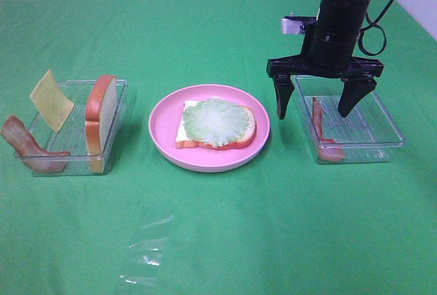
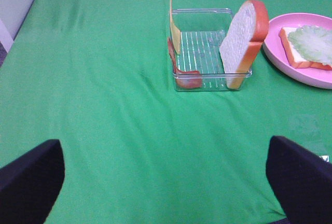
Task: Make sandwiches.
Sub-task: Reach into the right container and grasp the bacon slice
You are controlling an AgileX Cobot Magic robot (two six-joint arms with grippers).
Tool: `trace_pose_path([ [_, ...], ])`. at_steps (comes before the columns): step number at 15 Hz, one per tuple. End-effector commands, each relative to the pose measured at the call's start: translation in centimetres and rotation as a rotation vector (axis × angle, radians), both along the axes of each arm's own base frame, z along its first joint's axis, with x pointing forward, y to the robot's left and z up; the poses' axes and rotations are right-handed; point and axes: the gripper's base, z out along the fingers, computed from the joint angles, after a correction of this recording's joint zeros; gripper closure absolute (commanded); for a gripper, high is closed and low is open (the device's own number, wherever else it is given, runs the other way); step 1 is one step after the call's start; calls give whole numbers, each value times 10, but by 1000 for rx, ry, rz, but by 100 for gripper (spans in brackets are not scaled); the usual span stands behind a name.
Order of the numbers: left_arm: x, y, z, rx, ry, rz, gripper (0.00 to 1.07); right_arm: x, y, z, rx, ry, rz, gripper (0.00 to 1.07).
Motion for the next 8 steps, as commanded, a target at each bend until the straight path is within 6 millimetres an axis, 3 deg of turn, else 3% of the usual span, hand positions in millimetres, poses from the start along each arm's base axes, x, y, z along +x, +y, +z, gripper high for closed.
trace_pose_path([
  [1,-2,0,-1,-2,-18,0,9,-12,-6,-5,-52,131,12,17],
  [6,-2,0,-1,-2,-18,0,9,-10,-9,-5,-93,111,-4,62],
  [8,-2,0,-1,-2,-18,0,9,-10,-12,-5,-122,102,2,69],
])
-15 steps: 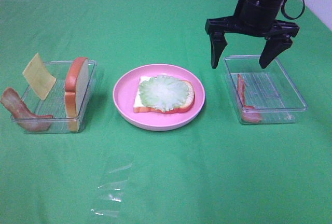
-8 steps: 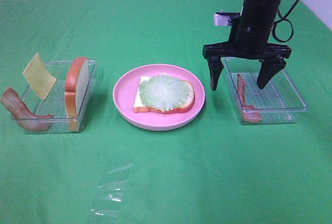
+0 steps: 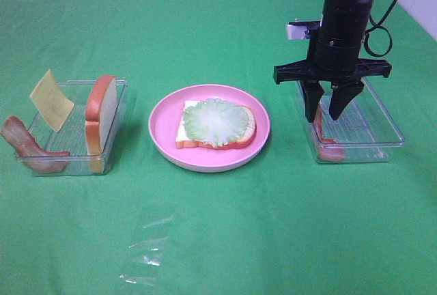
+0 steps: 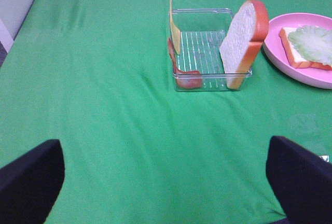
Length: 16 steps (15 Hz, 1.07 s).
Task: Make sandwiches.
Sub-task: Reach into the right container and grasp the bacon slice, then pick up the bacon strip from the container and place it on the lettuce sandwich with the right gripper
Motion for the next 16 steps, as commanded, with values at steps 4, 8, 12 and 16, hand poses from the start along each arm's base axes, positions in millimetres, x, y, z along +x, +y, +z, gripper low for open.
trace_pose_path([
  [4,-2,0,-1,-2,-18,0,9,-9,-7,-2,-63,107,8,69],
  [8,-2,0,-1,-2,-18,0,9,-10,-7,-2,-64,120,9,107],
  [12,-2,0,-1,-2,-18,0,9,-13,-6,16,-39,78,7,107],
  [16,-2,0,-1,-2,-18,0,9,-28,3,78,145,-60,-27,107],
])
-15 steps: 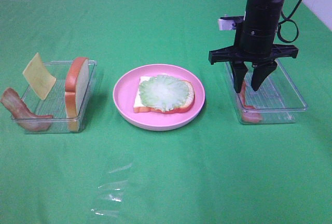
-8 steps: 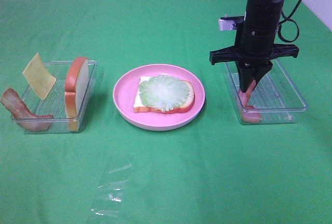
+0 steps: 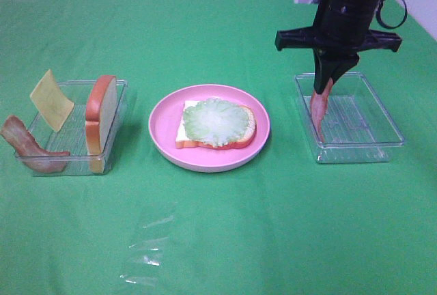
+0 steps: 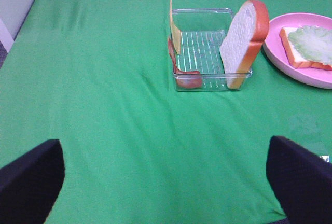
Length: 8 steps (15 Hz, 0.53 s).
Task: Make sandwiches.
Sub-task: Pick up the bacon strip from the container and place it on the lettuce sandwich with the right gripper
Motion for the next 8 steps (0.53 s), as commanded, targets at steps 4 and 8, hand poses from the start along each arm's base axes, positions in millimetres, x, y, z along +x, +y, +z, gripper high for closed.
trace_pose_path([
  [4,-2,0,-1,-2,-18,0,9,-11,34,39,440,-73,47,107],
  [8,-2,0,-1,-2,-18,0,9,4,78,20,756,-122,92,107],
])
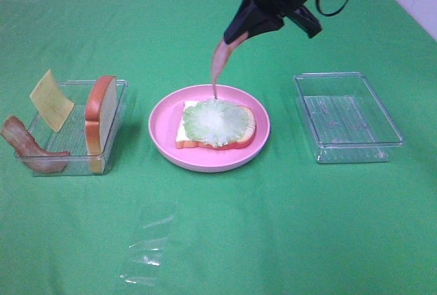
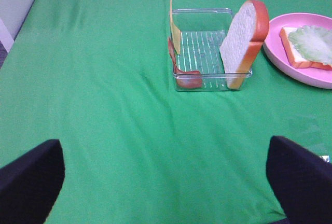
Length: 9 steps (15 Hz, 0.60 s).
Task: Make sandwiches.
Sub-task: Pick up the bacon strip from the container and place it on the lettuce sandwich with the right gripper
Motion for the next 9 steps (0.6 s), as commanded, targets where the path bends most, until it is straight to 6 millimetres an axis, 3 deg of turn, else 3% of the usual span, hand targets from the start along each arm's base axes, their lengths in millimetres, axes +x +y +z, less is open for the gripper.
trace_pose_path([
  [1,-2,0,-1,-3,-18,-1,9,6,18,-18,89,5,10,107],
  [3,-2,0,-1,0,-18,1,9,13,37,-48,137,38,6,107],
  [6,-2,0,-1,0,-18,1,9,18,58,-72,135,59,9,107],
  [9,-2,0,-1,0,-18,1,9,23,60,-89,135,79,-24,107],
])
